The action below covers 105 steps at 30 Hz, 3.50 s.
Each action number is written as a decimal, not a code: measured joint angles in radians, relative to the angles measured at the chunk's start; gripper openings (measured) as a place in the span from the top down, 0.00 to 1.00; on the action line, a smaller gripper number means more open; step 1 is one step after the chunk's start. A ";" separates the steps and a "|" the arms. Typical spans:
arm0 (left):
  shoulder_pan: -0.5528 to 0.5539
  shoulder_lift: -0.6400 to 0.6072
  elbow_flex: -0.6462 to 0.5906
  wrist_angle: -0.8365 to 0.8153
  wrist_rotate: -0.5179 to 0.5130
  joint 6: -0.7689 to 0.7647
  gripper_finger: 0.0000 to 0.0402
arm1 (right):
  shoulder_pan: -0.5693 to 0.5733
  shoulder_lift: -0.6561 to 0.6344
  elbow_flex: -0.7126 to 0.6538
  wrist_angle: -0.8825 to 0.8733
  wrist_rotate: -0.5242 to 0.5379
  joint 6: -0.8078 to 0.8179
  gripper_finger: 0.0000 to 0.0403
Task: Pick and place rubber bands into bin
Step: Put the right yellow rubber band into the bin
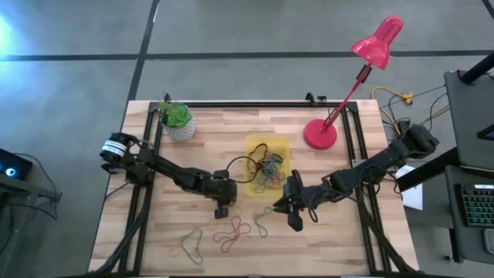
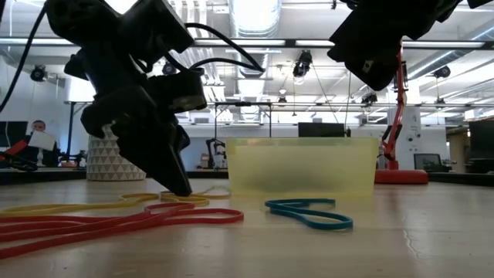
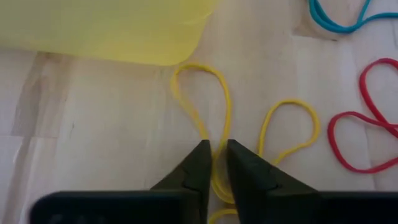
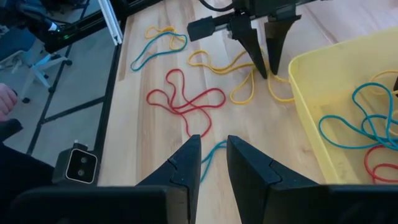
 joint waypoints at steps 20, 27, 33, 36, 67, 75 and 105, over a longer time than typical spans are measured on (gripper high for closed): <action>0.001 -0.131 -0.006 -0.023 -0.033 0.001 1.00 | 0.000 0.000 0.000 0.000 0.000 0.004 0.83; 0.000 -0.239 -0.007 -0.015 -0.068 0.015 1.00 | 0.000 0.000 0.000 0.000 0.000 0.004 0.83; 0.001 -0.325 -0.005 -0.006 -0.120 0.054 1.00 | 0.000 0.000 0.000 -0.001 0.000 0.000 0.83; 0.004 -0.363 -0.003 -0.006 -0.149 0.064 1.00 | 0.000 0.000 0.000 -0.002 0.000 0.000 0.83; 0.263 -0.152 0.275 0.054 -0.064 0.290 1.00 | 0.000 0.000 0.000 -0.004 0.002 0.018 0.83; 0.282 -0.078 0.306 0.051 -0.049 0.290 1.00 | 0.012 0.000 0.001 -0.006 -0.001 0.031 0.83; 0.282 -0.078 0.306 0.039 -0.028 0.290 0.87 | 0.018 0.000 0.001 -0.006 0.000 0.049 0.83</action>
